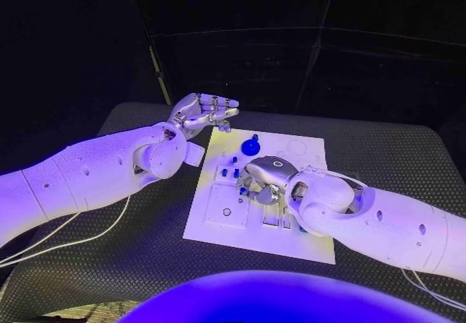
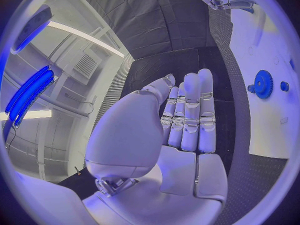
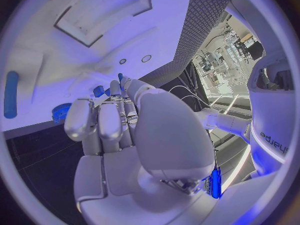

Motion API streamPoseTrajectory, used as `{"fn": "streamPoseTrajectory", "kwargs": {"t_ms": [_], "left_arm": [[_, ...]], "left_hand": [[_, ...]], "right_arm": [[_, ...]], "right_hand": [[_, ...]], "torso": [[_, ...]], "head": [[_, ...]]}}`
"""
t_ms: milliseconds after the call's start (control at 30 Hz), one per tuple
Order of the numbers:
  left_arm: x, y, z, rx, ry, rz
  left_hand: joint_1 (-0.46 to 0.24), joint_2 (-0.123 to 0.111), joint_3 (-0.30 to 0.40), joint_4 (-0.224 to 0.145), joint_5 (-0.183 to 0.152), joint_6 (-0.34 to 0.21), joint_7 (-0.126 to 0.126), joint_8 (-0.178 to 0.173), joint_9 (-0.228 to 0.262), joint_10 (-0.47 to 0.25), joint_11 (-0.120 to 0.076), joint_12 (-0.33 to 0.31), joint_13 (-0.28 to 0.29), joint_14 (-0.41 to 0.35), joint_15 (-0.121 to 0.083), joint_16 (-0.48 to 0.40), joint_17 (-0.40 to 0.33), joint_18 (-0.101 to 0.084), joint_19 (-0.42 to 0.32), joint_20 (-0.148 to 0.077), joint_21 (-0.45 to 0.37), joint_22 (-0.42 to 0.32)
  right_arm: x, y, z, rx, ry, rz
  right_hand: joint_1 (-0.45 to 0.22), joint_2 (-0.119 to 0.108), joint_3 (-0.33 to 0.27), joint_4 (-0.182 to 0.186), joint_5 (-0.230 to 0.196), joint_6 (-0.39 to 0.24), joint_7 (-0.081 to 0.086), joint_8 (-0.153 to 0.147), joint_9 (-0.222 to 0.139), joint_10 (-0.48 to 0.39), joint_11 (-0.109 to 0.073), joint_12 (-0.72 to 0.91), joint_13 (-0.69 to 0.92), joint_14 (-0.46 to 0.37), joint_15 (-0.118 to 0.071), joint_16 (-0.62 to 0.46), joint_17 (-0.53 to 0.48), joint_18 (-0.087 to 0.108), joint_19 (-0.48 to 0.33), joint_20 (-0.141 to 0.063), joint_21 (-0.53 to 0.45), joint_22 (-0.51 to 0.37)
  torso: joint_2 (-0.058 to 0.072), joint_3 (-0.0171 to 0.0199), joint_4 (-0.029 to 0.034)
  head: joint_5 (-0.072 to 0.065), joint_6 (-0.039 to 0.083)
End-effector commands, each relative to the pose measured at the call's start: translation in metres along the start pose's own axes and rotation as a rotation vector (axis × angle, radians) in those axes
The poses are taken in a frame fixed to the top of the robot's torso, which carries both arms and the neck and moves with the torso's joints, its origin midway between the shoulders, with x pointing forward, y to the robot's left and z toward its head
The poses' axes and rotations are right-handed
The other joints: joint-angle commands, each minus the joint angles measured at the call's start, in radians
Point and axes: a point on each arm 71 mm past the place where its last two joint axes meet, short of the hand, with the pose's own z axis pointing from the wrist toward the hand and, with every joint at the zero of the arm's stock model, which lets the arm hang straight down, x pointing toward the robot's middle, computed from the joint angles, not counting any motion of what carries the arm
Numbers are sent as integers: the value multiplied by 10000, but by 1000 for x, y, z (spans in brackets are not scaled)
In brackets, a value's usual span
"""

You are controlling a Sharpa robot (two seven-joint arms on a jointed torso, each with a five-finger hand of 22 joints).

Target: Assemble the parts on the task board

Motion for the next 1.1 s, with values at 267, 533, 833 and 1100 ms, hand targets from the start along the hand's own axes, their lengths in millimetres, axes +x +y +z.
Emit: {"fn": "streamPoseTrajectory", "kwargs": {"t_ms": [267, 533, 833, 1100], "left_arm": [[1, -2, 1, 140, 7, -55], [1, -2, 1, 134, 25, -59], [1, -2, 1, 127, 25, -57], [1, -2, 1, 124, 42, -66]], "left_hand": [[63, -25, -18, -41, -43, -94, 29, -74, -15, -73, 6, 58, -14, -98, 9, -38, -16, 121, -44, 38, -50, -14], [49, -21, -27, -33, -44, -109, 39, -80, -16, -86, 14, 61, -15, -100, 16, -41, -20, 120, -45, 43, -57, -19], [41, -20, -35, -29, -45, -120, 45, -84, -17, -98, 20, 63, -17, -101, 21, -43, -23, 119, -45, 46, -63, -22], [41, -20, -35, -29, -45, -120, 45, -84, -17, -98, 20, 63, -17, -101, 21, -43, -23, 119, -45, 46, -63, -22]], "right_arm": [[5, 3, 1, -207, 396, -194], [8, 4, 1, -232, 493, -168], [9, 4, 1, -252, 572, -173], [11, 4, 2, -263, 624, -171]], "right_hand": [[-158, 24, 18, -12, -76, 66, 36, -58, 13, 1, 58, -63, -4, 257, -24, 56, -7, -177, 48, 6, 40, 6], [-173, 25, 16, -15, -76, 67, 35, -59, 13, 2, 57, -65, -3, 258, -24, 60, -5, -176, 45, 7, 39, 4], [-173, 25, 16, -15, -76, 67, 35, -59, 13, 2, 57, -65, -3, 258, -24, 60, -5, -176, 45, 7, 39, 4], [-184, 29, 16, -19, -75, 69, 33, -59, 14, 3, 55, -67, -2, 257, -25, 62, -6, -176, 47, 7, 41, 7]], "torso": [[7, 1, -4], [29, 2, 8], [7, 2, -4], [4, -3, -3]], "head": [[75, 2], [99, 2], [126, 2], [136, 2]]}}
